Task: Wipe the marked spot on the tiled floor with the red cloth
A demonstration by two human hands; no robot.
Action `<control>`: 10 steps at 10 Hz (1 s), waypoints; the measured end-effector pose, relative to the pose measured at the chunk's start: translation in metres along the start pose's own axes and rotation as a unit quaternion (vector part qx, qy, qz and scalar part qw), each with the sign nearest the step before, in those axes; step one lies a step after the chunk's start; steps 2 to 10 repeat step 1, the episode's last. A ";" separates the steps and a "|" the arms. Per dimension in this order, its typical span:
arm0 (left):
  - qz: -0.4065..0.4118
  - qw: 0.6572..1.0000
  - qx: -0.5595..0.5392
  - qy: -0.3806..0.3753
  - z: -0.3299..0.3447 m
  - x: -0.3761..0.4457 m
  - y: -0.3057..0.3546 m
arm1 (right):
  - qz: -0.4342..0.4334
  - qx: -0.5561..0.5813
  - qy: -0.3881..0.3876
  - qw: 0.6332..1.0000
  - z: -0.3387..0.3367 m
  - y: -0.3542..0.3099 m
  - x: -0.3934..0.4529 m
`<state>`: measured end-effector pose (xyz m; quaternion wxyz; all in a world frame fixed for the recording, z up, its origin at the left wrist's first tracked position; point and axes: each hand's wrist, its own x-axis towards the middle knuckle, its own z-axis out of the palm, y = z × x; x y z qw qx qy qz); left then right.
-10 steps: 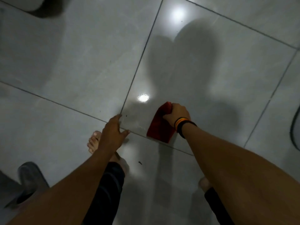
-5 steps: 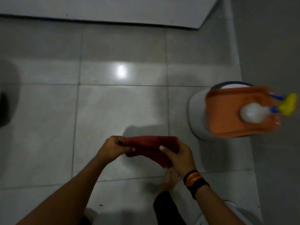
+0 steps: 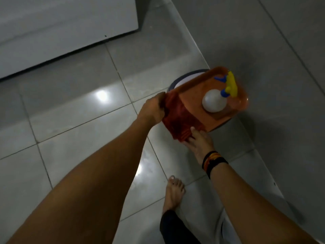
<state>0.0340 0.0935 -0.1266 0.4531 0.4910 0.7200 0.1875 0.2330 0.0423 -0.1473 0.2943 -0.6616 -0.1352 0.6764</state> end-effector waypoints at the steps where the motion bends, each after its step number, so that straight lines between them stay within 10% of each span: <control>1: -0.010 0.996 0.083 0.045 -0.004 -0.012 -0.009 | 0.017 -0.122 0.075 0.990 -0.015 0.021 -0.034; 10: -0.010 0.996 0.083 0.045 -0.004 -0.012 -0.009 | 0.017 -0.122 0.075 0.990 -0.015 0.021 -0.034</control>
